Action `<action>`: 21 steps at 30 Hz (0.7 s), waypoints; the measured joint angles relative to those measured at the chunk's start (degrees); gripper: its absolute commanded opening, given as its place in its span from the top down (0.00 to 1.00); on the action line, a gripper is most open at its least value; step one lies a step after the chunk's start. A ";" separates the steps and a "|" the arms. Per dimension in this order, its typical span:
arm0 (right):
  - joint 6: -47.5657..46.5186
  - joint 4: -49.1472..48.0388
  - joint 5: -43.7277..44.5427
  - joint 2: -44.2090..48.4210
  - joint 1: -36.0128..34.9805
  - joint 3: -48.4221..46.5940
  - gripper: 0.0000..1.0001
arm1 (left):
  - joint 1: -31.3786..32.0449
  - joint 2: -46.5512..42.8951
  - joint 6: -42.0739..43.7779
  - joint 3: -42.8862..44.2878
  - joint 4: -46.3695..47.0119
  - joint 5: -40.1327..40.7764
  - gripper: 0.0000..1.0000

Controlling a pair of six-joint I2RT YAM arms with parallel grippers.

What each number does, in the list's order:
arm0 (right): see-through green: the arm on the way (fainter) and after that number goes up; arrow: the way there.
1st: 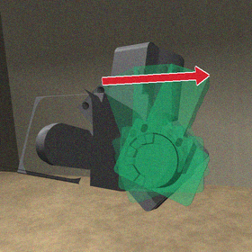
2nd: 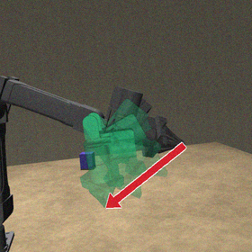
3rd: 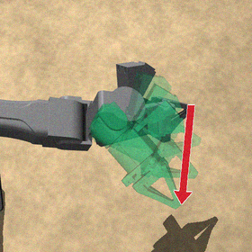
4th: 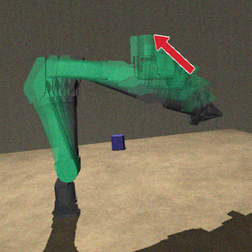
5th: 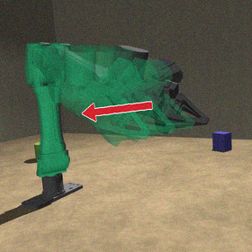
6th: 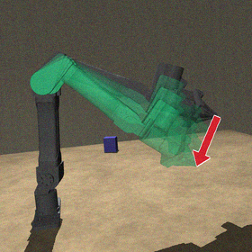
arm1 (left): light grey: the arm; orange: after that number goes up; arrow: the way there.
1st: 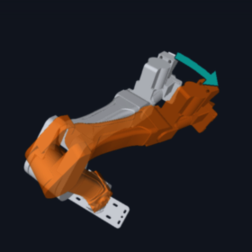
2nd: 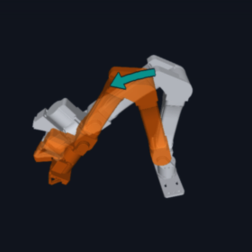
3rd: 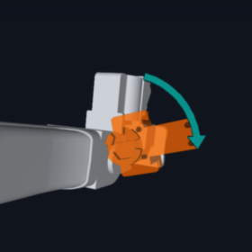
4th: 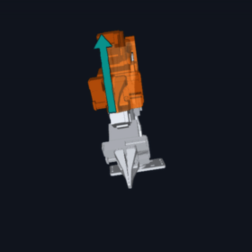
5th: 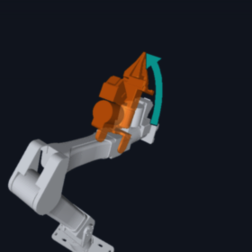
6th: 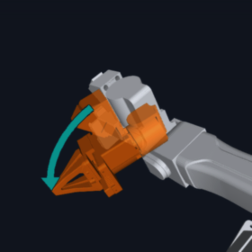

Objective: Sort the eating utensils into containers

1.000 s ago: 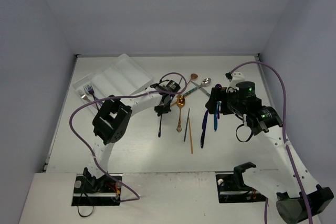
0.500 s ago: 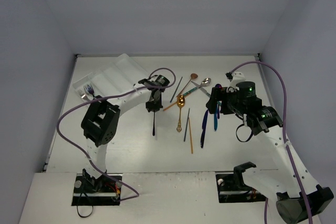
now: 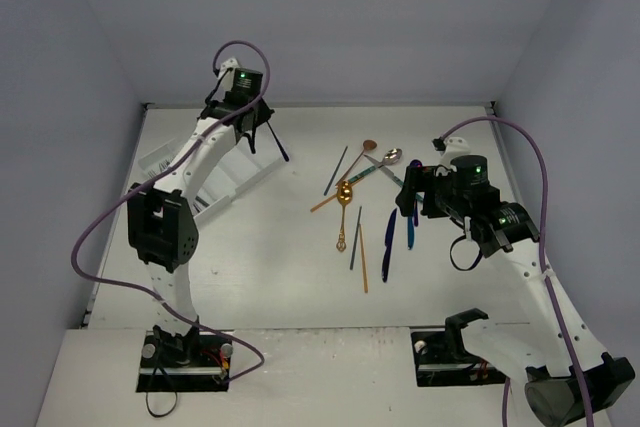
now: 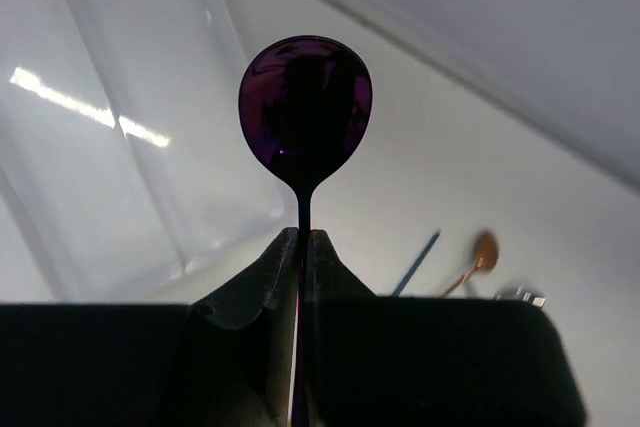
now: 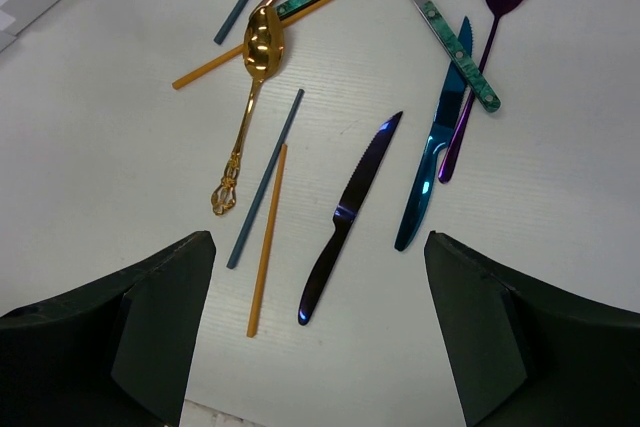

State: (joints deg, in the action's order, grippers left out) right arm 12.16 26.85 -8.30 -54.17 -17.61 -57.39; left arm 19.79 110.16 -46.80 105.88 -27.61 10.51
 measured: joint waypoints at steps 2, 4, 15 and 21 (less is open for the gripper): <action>0.05 0.02 0.07 0.00 0.00 0.00 0.16 | -2.49 1.21 -2.17 -1.41 5.29 0.04 1.00; 0.12 0.06 0.13 0.00 0.01 0.00 0.16 | -4.71 3.30 -3.93 -2.53 10.35 0.04 1.00; 1.11 0.99 0.89 0.06 0.11 0.00 0.16 | -11.56 24.96 -7.67 6.34 19.98 -1.81 0.76; 1.23 1.32 1.48 -0.44 0.64 0.00 0.16 | -11.23 26.22 -7.42 10.40 18.04 -2.58 0.41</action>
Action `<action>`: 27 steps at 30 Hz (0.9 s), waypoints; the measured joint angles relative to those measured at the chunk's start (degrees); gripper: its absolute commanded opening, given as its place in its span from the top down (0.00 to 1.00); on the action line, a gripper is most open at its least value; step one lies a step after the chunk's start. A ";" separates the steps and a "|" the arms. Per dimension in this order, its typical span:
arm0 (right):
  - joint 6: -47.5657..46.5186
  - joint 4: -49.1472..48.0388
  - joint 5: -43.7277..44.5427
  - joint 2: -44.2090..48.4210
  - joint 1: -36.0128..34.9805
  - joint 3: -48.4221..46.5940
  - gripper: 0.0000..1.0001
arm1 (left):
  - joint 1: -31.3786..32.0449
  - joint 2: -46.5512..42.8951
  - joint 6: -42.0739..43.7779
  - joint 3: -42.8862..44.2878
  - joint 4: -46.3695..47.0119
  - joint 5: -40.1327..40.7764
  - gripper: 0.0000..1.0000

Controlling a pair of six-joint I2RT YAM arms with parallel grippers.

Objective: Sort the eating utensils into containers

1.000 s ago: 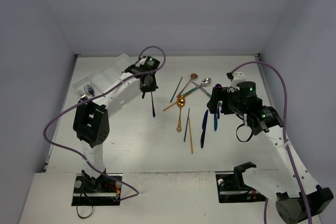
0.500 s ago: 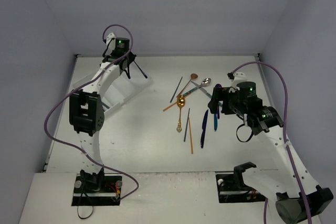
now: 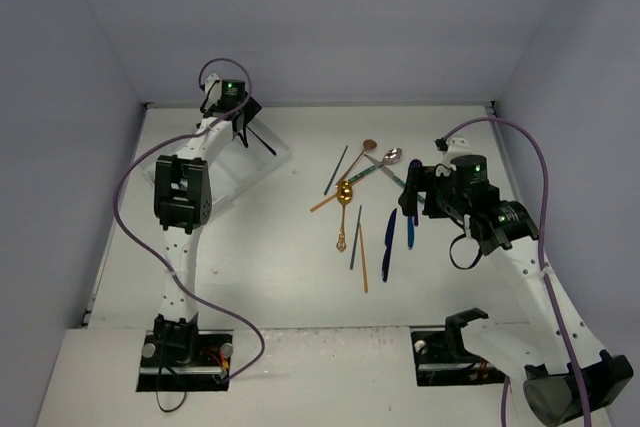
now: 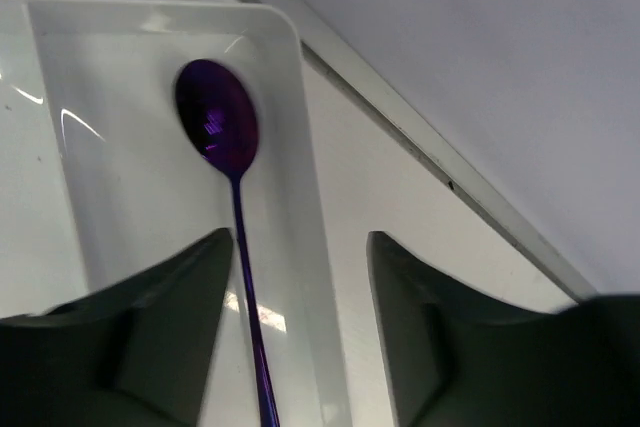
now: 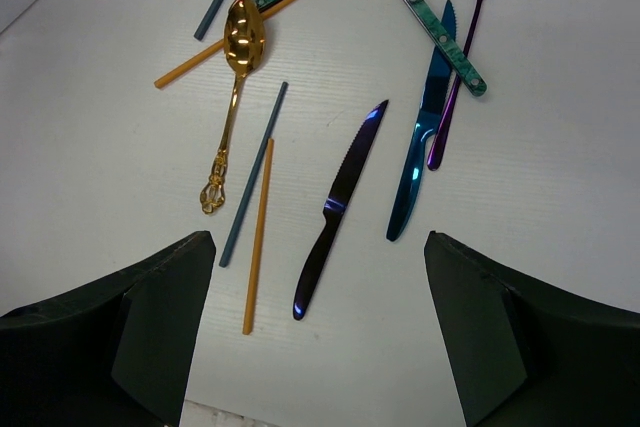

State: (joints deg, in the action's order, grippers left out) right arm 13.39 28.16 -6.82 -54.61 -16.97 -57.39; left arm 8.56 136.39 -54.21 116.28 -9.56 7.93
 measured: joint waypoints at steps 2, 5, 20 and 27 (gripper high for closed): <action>-0.04 0.02 0.02 -0.24 0.07 0.00 0.16 | 0.46 -1.31 1.09 0.21 -1.27 0.23 0.41; -0.12 0.02 0.05 -0.39 0.11 0.00 0.16 | 1.50 -4.54 3.96 0.06 -4.92 1.17 0.41; -1.24 0.13 -0.01 -0.39 0.47 -0.79 0.16 | 34.84 -18.96 17.79 -8.24 -22.56 4.83 0.50; -1.22 0.15 -0.03 -0.07 0.39 -0.79 0.16 | 39.85 -14.13 17.30 -11.18 -27.61 2.68 0.53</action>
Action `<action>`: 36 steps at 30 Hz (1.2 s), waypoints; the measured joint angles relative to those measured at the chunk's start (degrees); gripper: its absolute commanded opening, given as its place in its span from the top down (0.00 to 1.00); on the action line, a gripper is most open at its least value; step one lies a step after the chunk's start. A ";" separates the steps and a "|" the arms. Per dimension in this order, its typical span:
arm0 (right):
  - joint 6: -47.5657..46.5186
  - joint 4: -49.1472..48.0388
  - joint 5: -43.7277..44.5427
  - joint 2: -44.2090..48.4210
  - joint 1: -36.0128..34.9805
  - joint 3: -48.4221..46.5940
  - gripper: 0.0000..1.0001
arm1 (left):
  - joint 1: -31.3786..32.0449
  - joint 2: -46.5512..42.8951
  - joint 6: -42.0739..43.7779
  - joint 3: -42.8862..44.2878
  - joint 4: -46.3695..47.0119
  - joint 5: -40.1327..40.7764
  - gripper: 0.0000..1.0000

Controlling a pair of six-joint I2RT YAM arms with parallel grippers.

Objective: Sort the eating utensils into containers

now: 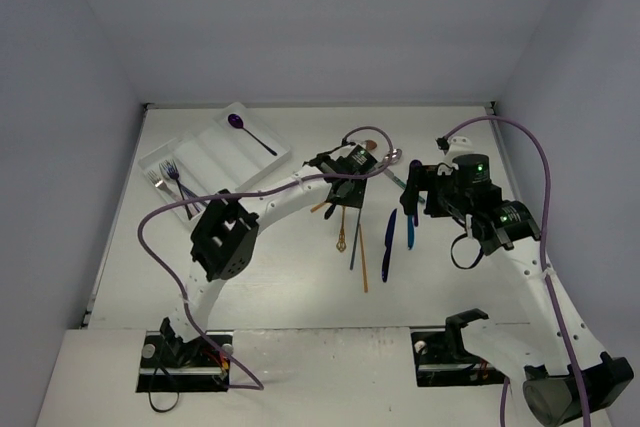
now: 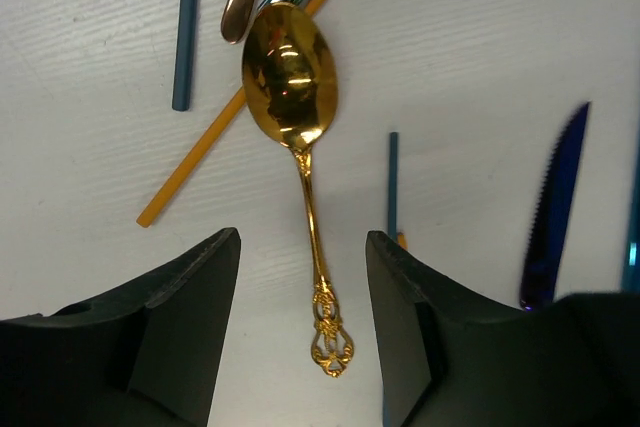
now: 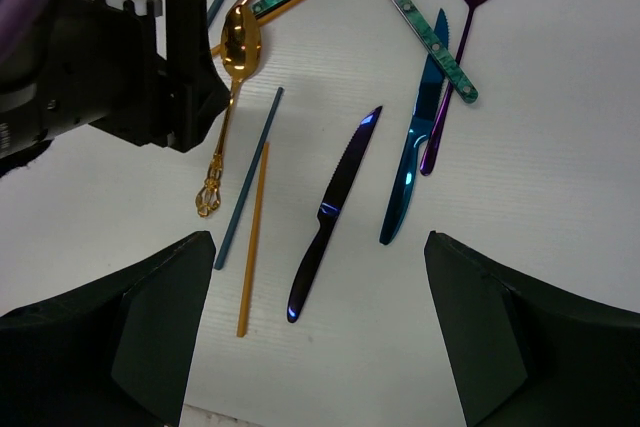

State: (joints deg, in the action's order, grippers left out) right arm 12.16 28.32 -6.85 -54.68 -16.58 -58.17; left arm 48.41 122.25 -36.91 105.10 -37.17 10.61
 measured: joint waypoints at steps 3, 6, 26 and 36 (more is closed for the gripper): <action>0.01 0.00 -0.01 0.40 0.00 0.00 0.16 | -0.53 2.35 -0.83 0.02 -0.75 -0.36 0.55; 0.04 0.02 -0.11 1.00 0.00 0.00 0.16 | -0.69 4.91 -1.22 0.86 -1.66 -0.68 0.58; 0.24 0.22 -1.14 2.45 0.00 0.48 0.16 | -0.52 10.10 -2.78 6.12 -3.67 -1.63 1.00; 0.24 0.23 -1.11 3.30 0.00 0.50 0.16 | -2.11 3.31 -2.47 6.03 -7.64 -0.94 1.00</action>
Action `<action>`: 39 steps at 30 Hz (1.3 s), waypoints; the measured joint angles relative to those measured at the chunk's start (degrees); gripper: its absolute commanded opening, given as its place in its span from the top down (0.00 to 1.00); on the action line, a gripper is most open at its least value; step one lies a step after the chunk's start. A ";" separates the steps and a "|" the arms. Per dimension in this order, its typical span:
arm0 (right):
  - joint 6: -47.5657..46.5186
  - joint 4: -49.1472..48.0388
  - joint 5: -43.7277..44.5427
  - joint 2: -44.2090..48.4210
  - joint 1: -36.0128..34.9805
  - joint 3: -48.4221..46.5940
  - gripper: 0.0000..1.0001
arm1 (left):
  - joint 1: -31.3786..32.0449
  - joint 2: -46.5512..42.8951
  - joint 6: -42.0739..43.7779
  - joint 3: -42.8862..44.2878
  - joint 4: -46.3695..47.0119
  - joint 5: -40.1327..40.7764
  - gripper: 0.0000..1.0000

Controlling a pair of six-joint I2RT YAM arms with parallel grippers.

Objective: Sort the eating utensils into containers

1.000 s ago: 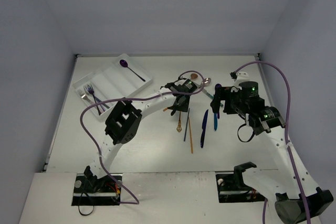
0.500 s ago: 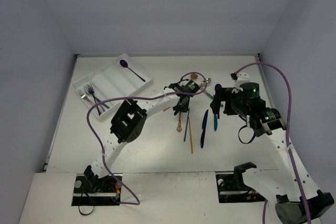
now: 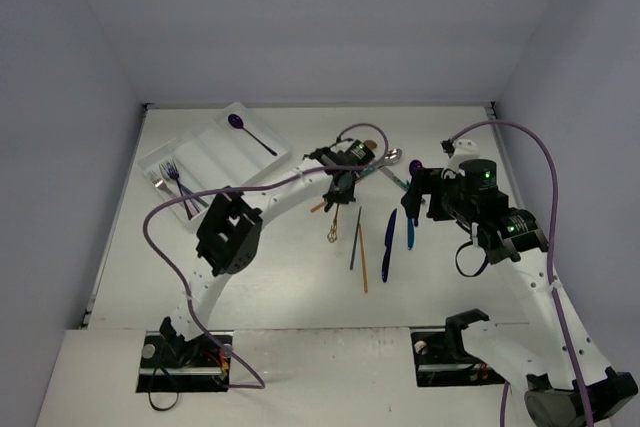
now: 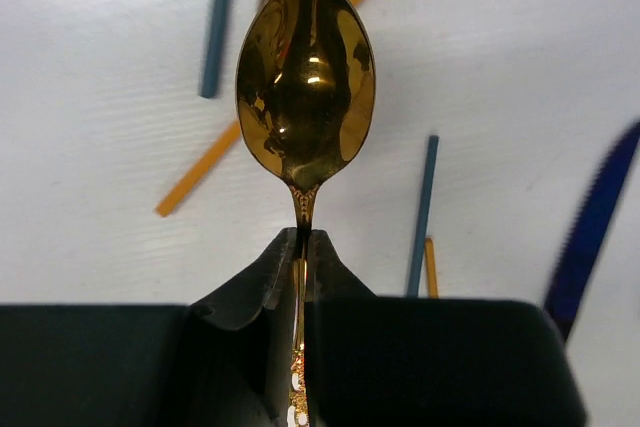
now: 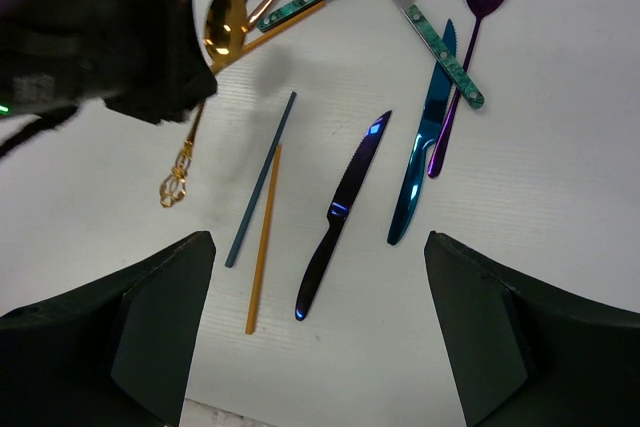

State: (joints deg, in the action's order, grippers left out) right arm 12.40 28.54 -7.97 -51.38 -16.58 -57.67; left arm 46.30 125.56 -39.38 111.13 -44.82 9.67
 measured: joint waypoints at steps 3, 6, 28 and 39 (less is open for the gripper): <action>0.03 0.02 0.01 0.07 0.00 0.00 0.16 | -4.20 -5.88 0.00 1.21 0.06 0.15 1.00; 0.19 0.02 0.08 0.06 0.00 0.00 0.16 | -11.29 -9.94 -0.08 3.82 1.72 0.61 1.00; 0.86 -0.03 2.86 -9.76 4.85 -0.10 0.16 | -36.15 10.85 -12.04 5.92 25.26 -3.69 0.54; 0.35 -1.06 5.75 -23.23 7.27 -6.75 0.24 | -35.57 6.21 -4.67 7.83 24.13 -2.51 0.40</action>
State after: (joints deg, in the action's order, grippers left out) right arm 12.75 27.48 -2.22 -74.61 -9.31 -64.42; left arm 10.73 131.77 -44.04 118.96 -20.69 7.16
